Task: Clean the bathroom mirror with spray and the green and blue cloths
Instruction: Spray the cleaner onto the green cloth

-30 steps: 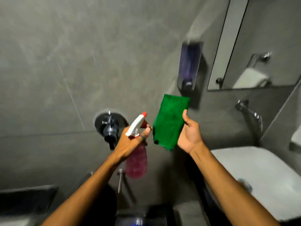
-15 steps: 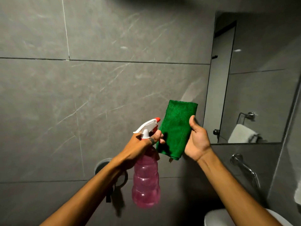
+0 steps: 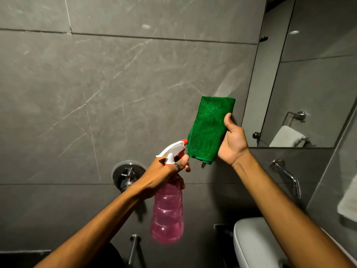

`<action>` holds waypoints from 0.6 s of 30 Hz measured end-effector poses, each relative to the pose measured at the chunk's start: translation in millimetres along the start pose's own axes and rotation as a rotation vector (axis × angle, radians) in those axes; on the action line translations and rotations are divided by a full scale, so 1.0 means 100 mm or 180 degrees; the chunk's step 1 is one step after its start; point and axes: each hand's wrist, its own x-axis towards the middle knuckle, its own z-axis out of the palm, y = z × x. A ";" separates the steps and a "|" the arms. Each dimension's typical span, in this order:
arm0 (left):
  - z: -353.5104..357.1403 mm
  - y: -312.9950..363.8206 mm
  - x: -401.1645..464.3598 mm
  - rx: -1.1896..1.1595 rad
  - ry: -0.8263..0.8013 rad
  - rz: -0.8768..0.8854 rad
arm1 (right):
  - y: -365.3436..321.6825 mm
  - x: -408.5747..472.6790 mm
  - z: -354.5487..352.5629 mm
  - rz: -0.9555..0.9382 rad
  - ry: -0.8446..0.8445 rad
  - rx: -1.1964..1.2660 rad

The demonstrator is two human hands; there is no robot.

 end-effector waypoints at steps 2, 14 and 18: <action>0.00 -0.14 -0.11 -0.0025 -0.0020 -0.0129 | 0.03 -0.02 -0.03 0.0021 0.0003 0.0037; -0.01 -0.07 -0.11 -0.0228 0.0264 0.0063 | 0.18 -0.08 0.01 0.0222 0.0036 -0.0047; 0.00 0.07 -0.02 -0.0243 0.0359 0.0153 | 0.15 -0.06 0.08 0.0177 0.0053 -0.0096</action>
